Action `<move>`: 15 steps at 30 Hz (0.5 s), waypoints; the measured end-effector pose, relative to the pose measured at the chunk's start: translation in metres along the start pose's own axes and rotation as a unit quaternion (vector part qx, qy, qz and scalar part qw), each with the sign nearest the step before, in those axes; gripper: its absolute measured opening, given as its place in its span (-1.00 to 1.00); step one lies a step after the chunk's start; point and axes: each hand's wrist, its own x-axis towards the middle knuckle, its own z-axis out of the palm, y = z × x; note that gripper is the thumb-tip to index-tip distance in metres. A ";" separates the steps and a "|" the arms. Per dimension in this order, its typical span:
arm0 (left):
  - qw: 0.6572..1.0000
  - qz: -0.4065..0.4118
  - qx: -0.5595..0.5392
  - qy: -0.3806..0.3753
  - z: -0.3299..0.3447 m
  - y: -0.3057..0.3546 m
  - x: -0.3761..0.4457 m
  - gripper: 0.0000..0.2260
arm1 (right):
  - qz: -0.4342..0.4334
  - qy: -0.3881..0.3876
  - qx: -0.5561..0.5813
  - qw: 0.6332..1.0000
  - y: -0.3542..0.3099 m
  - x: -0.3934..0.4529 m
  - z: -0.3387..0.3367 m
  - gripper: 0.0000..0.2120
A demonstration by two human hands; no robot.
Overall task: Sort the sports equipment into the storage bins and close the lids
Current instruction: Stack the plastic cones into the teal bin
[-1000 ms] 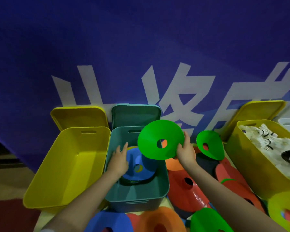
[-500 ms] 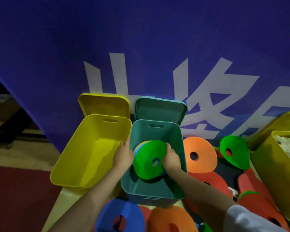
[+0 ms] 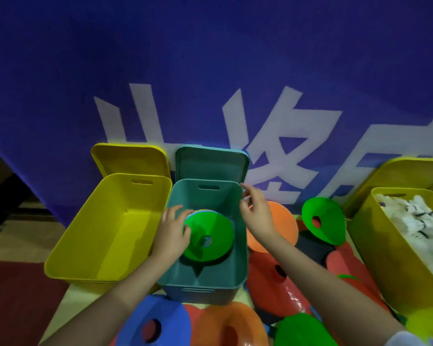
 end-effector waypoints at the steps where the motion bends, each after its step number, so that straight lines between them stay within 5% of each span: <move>1: 0.999 -0.005 -0.037 -0.003 0.002 0.019 0.003 -0.63 | 0.019 0.030 0.019 0.999 0.006 0.002 -0.017 -0.62; 8: 0.971 0.017 -0.223 -0.083 0.049 0.162 0.031 -0.60 | 0.281 0.150 -0.013 0.948 0.115 -0.019 -0.122 -0.50; 15: 0.975 -0.111 -0.077 -0.179 0.126 0.189 0.073 -0.58 | 0.312 -0.039 -0.183 0.932 0.205 -0.046 -0.180 -0.63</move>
